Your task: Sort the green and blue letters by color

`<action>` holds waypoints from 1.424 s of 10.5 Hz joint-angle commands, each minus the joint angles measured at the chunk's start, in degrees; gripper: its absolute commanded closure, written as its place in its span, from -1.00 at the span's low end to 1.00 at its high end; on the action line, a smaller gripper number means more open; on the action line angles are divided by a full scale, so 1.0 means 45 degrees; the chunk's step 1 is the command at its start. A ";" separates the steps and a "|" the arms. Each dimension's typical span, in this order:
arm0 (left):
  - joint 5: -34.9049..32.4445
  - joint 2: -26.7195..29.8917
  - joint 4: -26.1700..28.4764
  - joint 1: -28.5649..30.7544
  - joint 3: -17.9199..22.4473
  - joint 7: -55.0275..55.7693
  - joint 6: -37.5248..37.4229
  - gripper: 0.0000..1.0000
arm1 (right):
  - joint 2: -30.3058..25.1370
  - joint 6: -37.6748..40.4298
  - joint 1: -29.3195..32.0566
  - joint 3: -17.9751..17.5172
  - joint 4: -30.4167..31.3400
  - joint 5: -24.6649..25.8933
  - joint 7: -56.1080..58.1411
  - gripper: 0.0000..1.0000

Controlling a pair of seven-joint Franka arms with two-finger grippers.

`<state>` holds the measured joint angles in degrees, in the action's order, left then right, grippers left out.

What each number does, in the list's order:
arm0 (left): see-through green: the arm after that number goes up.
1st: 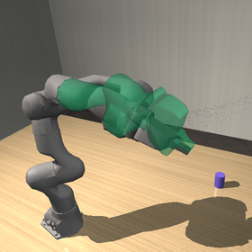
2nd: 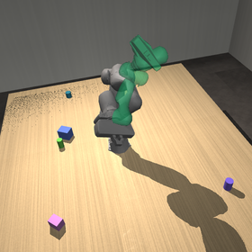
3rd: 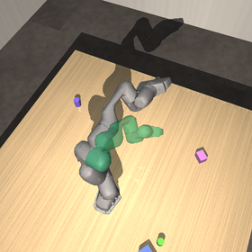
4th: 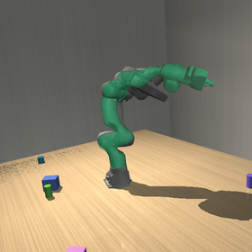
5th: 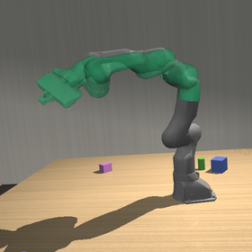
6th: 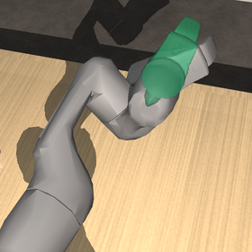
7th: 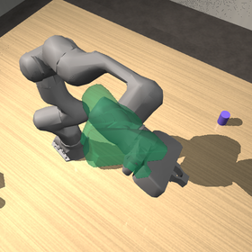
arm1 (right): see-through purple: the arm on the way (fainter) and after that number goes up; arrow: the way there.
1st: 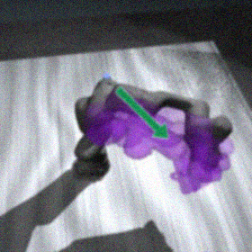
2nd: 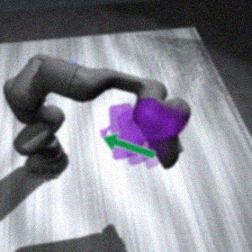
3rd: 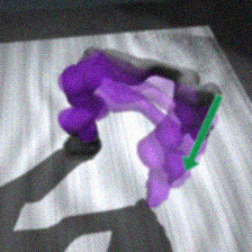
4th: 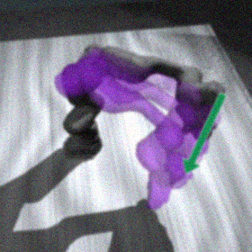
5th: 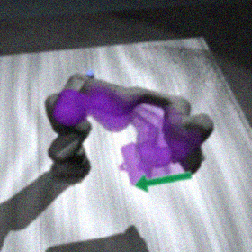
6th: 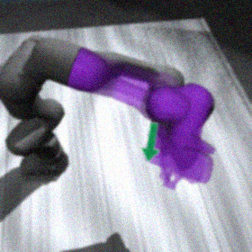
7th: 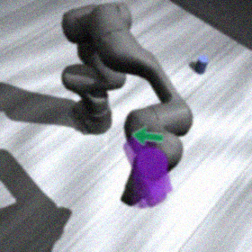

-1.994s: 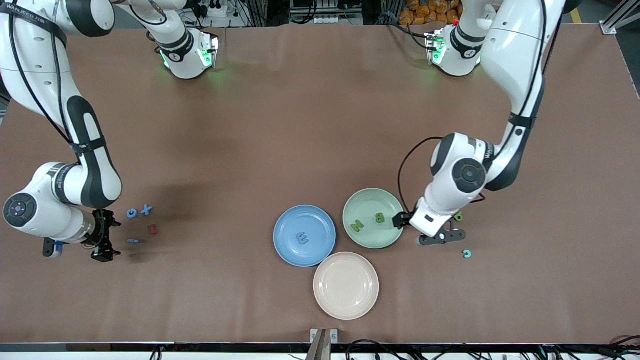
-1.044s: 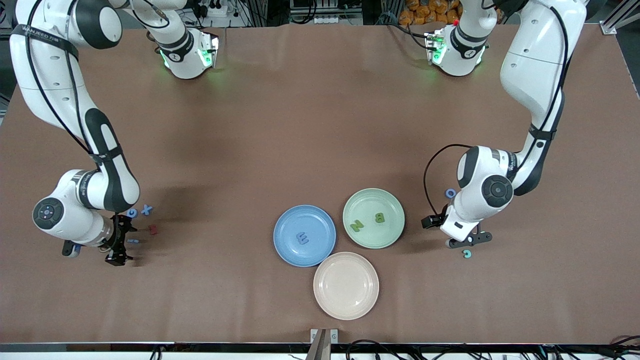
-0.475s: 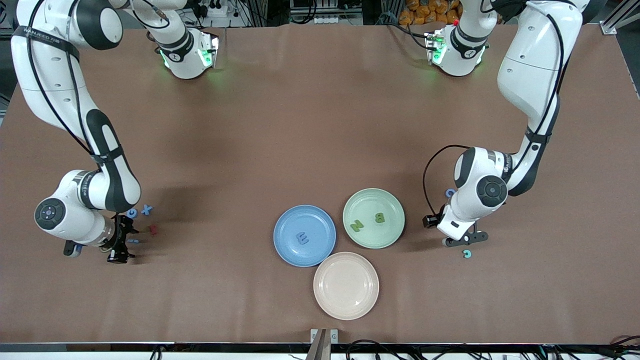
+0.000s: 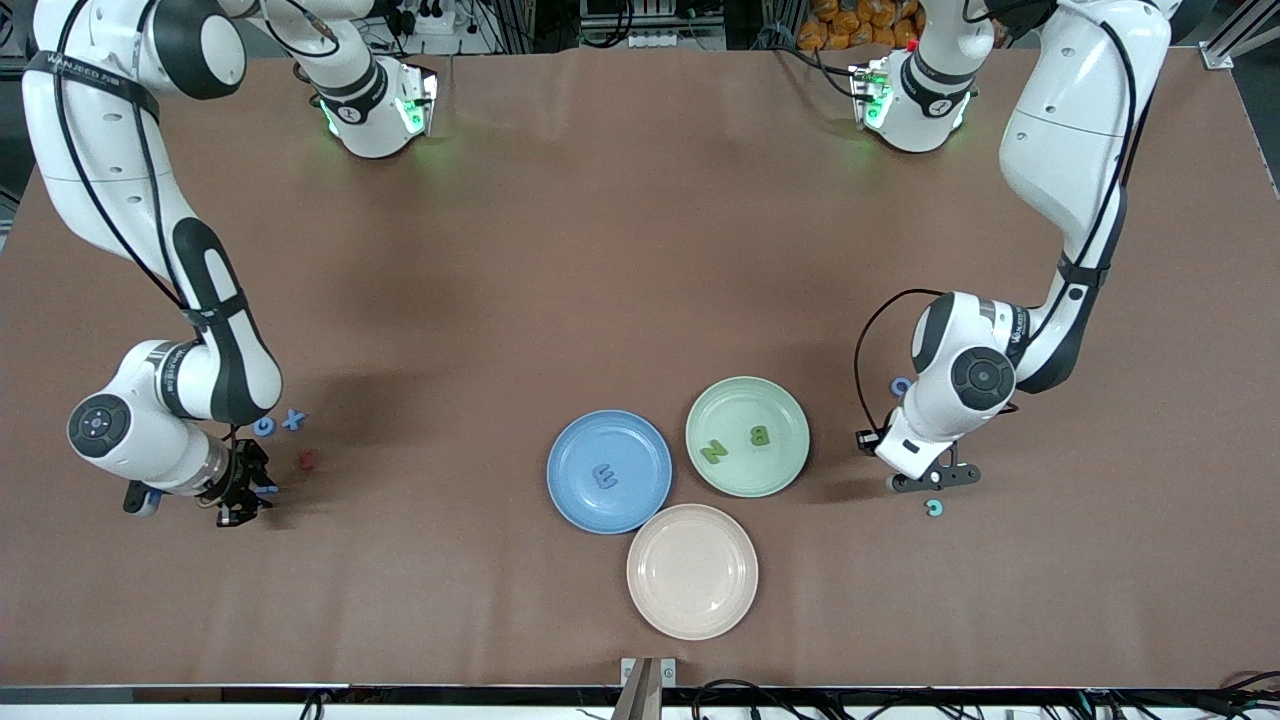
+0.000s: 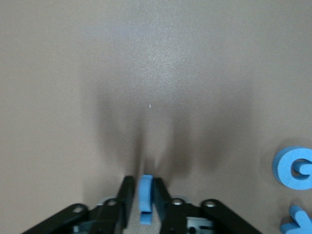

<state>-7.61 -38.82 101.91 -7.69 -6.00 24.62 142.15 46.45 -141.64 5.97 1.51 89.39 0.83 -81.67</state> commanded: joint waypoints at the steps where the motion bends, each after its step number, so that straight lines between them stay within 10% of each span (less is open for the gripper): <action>1: -0.0359 0.0404 0.0225 0.0263 -0.0113 -0.0023 0.0131 1.00 | 0.0050 0.0010 -0.0039 -0.0004 0.0155 0.0069 -0.0076 1.00; 8: 0.0381 0.0932 -0.0848 -0.0612 -0.0074 0.1045 -0.1315 1.00 | -0.0846 0.1332 -0.1382 -0.0199 0.0546 0.0421 0.2250 1.00; 14: 0.1885 0.0406 -0.2214 -0.3229 0.0004 0.5342 -0.1393 1.00 | -0.1416 0.2237 -0.2730 -0.2972 -0.0777 0.0207 0.3078 1.00; 15: 0.1925 0.0347 -0.2371 -0.3310 0.0004 0.5735 -0.1393 0.65 | -0.1357 0.2121 -0.3063 -0.3089 -0.0957 0.0206 0.2123 1.00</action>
<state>-0.79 -35.64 94.59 -20.95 -6.70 46.31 137.04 40.20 -132.70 -6.09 -10.97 87.75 2.24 -66.86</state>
